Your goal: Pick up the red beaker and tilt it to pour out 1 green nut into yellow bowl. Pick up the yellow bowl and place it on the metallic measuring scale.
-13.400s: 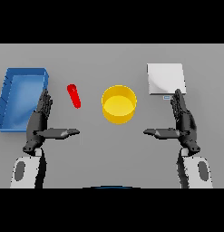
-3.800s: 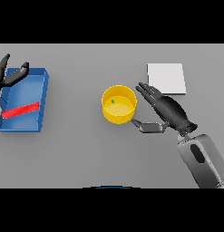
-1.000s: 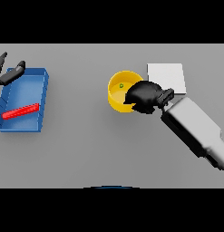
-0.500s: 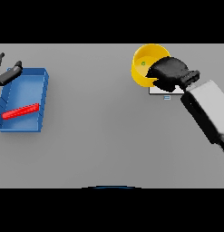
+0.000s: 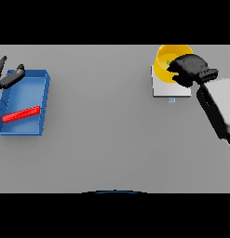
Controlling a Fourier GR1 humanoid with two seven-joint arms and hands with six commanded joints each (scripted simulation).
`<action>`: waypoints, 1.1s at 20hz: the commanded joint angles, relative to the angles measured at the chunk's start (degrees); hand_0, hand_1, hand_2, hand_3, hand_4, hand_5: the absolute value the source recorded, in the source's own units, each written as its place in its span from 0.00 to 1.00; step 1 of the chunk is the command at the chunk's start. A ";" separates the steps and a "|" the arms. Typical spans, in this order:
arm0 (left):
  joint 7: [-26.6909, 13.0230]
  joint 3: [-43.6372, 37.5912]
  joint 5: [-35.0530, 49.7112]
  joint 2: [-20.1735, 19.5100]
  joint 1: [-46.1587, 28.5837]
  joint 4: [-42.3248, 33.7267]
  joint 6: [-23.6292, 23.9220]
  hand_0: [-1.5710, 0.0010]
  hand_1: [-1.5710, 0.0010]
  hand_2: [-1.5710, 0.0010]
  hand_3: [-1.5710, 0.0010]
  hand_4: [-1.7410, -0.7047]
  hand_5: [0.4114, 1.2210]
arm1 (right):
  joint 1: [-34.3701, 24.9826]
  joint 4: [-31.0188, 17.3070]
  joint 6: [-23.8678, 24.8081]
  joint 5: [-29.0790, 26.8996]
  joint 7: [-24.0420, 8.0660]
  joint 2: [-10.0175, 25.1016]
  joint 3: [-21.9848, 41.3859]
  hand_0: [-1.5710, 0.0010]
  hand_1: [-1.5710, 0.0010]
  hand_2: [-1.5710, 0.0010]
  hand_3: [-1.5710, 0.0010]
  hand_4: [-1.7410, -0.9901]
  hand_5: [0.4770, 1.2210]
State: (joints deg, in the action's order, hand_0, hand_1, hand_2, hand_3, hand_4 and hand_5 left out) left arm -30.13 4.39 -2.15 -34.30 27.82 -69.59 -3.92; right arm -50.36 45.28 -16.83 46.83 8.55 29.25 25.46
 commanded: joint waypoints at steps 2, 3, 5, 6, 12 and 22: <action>-0.53 -0.02 -0.37 0.09 0.69 0.61 0.42 1.00 1.00 1.00 1.00 0.85 0.48 | -0.41 -3.08 1.59 0.21 1.36 -0.84 -0.02 0.00 0.00 0.09 0.18 0.00 1.00; -0.23 0.27 -0.62 0.11 0.43 0.59 0.32 1.00 1.00 1.00 1.00 0.85 0.48 | -0.17 -4.16 1.77 -0.18 2.58 -0.67 -0.30 0.00 0.00 0.10 0.16 0.00 1.00; -0.15 0.09 -0.62 -0.07 0.82 1.14 0.13 1.00 1.00 1.00 1.00 0.85 0.49 | -0.76 -6.04 1.93 0.02 1.56 -1.43 -0.31 0.00 0.00 0.12 0.13 0.00 1.00; -0.64 0.16 -0.84 0.18 1.28 1.59 0.41 1.00 1.00 1.00 1.00 0.85 0.49 | -0.70 -6.67 2.19 -0.10 1.95 -1.55 -0.39 0.00 0.00 0.12 0.13 0.00 1.00; 0.38 -0.08 -0.07 -0.23 0.39 1.22 -0.61 1.00 1.00 1.00 1.00 0.87 0.46 | -1.18 -10.15 2.91 0.10 2.37 -2.22 -0.30 0.00 0.00 0.13 0.08 0.00 1.00; 0.64 -0.31 0.26 -0.18 0.19 0.78 -0.52 1.00 1.00 1.00 1.00 0.87 0.43 | -0.62 -9.67 -1.16 -2.97 0.23 -2.50 -2.38 0.69 0.71 0.76 0.80 0.34 0.52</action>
State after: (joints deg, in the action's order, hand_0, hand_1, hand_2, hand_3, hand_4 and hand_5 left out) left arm -29.42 4.07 -1.90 -34.49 28.01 -68.81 -4.42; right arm -50.99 35.62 -17.99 43.85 8.79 26.75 23.08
